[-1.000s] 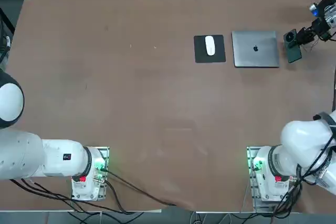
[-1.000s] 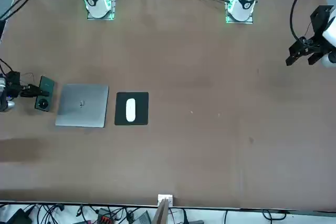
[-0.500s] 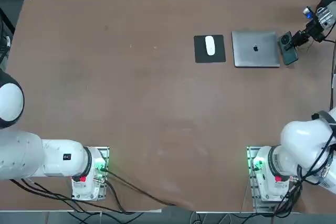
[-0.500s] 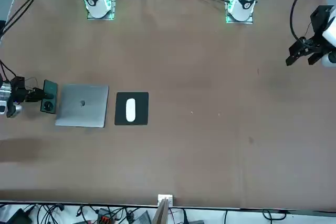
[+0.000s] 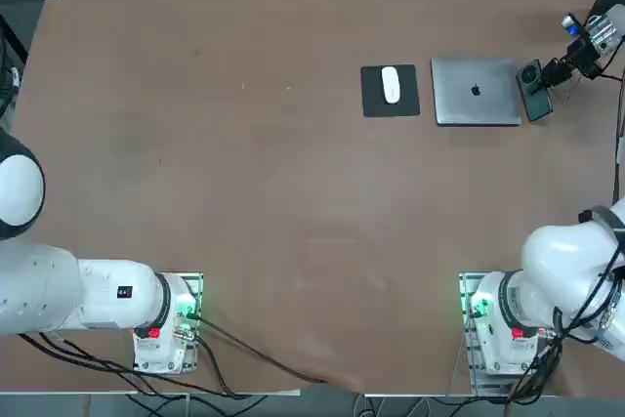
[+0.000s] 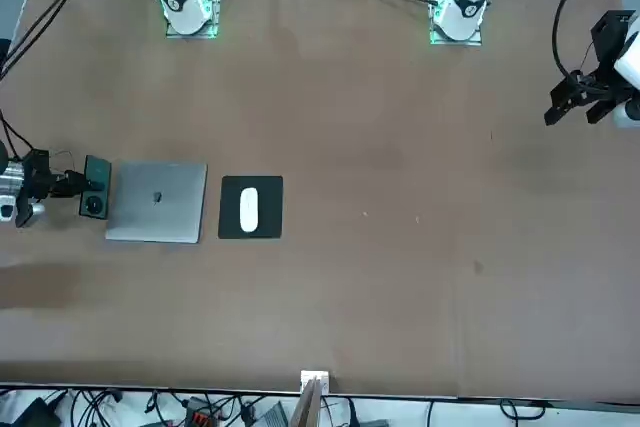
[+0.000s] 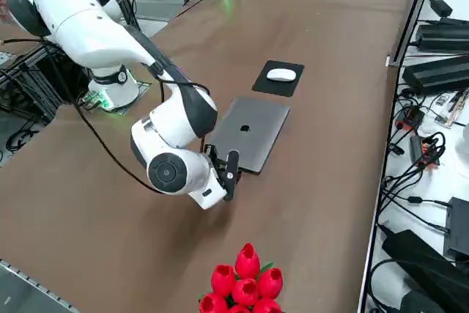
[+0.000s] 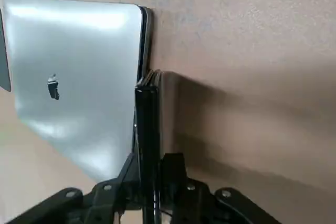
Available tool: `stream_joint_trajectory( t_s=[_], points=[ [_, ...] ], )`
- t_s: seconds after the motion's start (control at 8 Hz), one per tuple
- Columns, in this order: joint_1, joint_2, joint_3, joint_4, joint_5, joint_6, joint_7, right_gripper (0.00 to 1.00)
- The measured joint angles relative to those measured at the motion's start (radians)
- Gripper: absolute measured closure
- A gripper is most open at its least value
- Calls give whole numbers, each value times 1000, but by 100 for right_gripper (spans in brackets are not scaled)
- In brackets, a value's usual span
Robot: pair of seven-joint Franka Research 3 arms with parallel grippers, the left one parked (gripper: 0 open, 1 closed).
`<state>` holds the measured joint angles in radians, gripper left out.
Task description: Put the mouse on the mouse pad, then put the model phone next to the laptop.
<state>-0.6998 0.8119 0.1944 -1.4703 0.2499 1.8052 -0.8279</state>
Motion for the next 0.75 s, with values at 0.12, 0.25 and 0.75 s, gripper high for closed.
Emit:
stream_joint_trajectory(
  t_s=[0.12, 0.25, 0.75],
  points=[
    [0, 7, 0, 6, 0, 0, 0, 82],
    [-1, 12, -1, 8, 0, 0, 0, 76],
    [-6, 15, -27, 40, -67, 19, -1, 21]
  ],
)
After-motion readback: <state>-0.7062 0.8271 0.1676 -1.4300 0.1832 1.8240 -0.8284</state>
